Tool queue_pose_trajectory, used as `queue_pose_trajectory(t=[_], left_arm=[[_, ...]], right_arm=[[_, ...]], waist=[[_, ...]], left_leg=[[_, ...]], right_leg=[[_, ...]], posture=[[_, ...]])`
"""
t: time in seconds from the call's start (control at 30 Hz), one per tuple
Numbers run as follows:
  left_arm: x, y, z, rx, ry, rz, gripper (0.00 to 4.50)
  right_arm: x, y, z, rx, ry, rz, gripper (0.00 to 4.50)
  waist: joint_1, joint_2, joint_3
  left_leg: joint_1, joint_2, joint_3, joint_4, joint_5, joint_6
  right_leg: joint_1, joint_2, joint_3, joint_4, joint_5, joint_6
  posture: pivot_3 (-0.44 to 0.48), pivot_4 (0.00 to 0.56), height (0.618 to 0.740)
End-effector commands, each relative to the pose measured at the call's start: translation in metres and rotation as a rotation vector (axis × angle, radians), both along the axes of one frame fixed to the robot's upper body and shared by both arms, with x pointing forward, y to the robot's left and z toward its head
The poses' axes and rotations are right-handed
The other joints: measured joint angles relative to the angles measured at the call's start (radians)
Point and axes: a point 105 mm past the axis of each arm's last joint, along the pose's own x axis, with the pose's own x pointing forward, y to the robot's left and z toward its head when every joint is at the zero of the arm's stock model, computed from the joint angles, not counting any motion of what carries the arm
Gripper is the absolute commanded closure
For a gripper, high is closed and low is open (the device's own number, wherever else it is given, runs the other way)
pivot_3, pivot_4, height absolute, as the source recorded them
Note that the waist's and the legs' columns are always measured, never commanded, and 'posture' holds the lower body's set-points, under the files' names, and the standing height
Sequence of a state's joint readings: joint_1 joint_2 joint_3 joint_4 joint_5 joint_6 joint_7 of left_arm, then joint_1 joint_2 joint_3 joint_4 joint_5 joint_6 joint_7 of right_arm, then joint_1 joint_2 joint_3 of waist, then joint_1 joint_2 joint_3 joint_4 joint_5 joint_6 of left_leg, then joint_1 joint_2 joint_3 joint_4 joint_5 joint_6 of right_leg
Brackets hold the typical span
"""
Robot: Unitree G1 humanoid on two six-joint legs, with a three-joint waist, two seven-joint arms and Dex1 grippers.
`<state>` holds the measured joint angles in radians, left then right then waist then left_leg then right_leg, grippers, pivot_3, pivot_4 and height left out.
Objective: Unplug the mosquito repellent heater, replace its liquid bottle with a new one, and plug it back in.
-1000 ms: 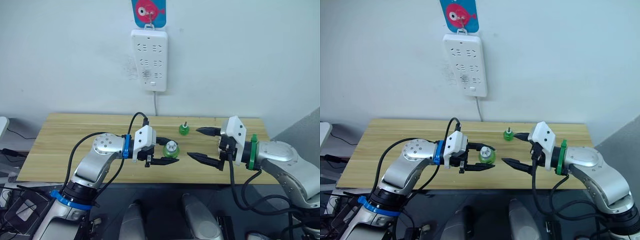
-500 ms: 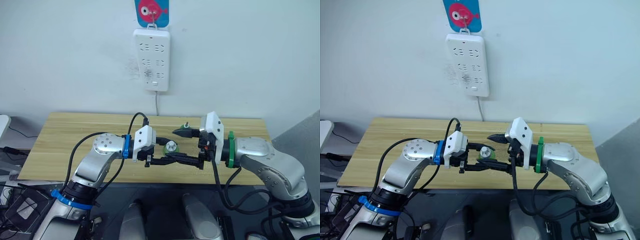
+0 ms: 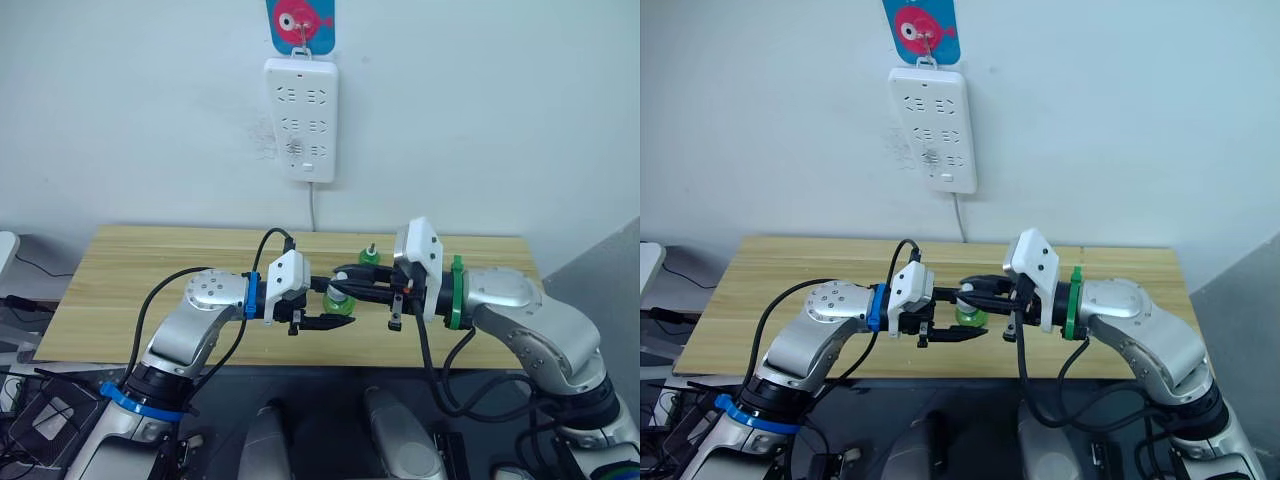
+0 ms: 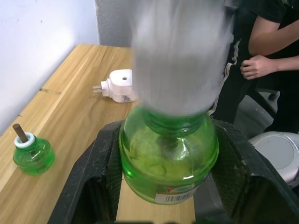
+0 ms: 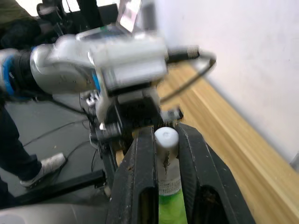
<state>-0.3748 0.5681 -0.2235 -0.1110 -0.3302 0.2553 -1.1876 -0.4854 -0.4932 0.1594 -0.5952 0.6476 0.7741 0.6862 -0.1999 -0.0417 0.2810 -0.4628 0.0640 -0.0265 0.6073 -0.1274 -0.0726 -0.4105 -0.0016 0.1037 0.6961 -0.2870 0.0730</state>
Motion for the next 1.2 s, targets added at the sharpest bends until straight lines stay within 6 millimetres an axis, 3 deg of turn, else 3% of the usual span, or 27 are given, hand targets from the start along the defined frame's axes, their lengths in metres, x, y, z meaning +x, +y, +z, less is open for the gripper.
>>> queue_pose_trajectory(t=[0.03, 0.1, 0.23, 0.4, 0.63, 0.77, 1.0, 1.2], left_arm=[[-0.001, 0.02, -0.016, 0.044, 0.031, 0.06, 2.22], [-0.003, 0.034, -0.028, 0.08, 0.057, 0.098, 2.22], [-0.013, 0.056, -0.042, 0.127, 0.09, 0.158, 2.22], [-0.031, 0.059, -0.043, 0.133, 0.109, 0.174, 2.22], [-0.045, 0.061, -0.039, 0.147, 0.121, 0.181, 2.22], [-0.048, 0.059, -0.037, 0.144, 0.118, 0.183, 2.22], [-0.047, 0.059, -0.035, 0.142, 0.115, 0.194, 2.22], [-0.041, 0.058, -0.032, 0.133, 0.095, 0.187, 2.22]], right_arm=[[-0.004, -0.011, 0.035, 0.079, -0.08, -0.021, 4.24], [0.004, -0.02, 0.03, 0.058, -0.075, -0.087, 4.24], [0.034, -0.042, -0.023, -0.058, -0.081, -0.311, 4.24], [0.067, -0.055, -0.087, -0.092, -0.095, -0.54, 4.24], [0.103, -0.067, -0.141, -0.094, -0.042, -0.712, 4.24], [0.118, -0.075, -0.152, -0.082, -0.024, -0.764, 4.24], [0.119, -0.074, -0.164, -0.059, 0.017, -0.734, 4.24], [0.113, -0.079, -0.145, -0.005, -0.036, -0.741, 2.05]], waist=[[0.0, 0.0, 0.0], [0.0, 0.0, 0.0], [0.006, 0.0, 0.0], [0.006, 0.001, 0.001], [0.009, 0.005, 0.006], [0.019, 0.006, 0.007], [0.046, 0.007, 0.008], [0.06, 0.007, 0.007]], left_leg=[[0.0, 0.0, 0.0, 0.0, 0.0, 0.0], [0.0, 0.0, 0.0, -0.001, 0.0, 0.0], [0.0, 0.0, 0.0, -0.005, 0.0, 0.0], [0.0, 0.0, 0.002, -0.008, 0.0, 0.0], [0.003, 0.0, 0.003, -0.009, 0.0, 0.0], [0.003, 0.0, 0.003, -0.009, 0.0, 0.0], [0.005, 0.0, 0.003, -0.015, 0.0, 0.0], [0.005, 0.0, 0.003, -0.015, 0.0, 0.0]], right_leg=[[0.0, 0.0, 0.0, 0.0, 0.0, 0.0], [0.0, 0.0, 0.0, 0.0, 0.0, 0.0], [-0.002, -0.001, -0.001, -0.001, -0.003, -0.006], [-0.004, -0.002, 0.0, -0.001, -0.004, -0.006], [-0.003, -0.001, 0.0, 0.0, -0.007, -0.012], [-0.003, -0.001, 0.001, 0.0, -0.007, -0.011], [-0.003, -0.001, 0.0, 0.0, -0.006, -0.01], [-0.003, 0.0, 0.0, 0.0, -0.007, -0.01]], posture=[[-0.275, 0.256, 0.724], [-0.282, 0.261, 0.724], [-0.27, 0.275, 0.724], [-0.232, 0.297, 0.724], [-0.18, 0.32, 0.724], [-0.158, 0.317, 0.724], [-0.154, 0.302, 0.724], [-0.155, 0.279, 0.724]])
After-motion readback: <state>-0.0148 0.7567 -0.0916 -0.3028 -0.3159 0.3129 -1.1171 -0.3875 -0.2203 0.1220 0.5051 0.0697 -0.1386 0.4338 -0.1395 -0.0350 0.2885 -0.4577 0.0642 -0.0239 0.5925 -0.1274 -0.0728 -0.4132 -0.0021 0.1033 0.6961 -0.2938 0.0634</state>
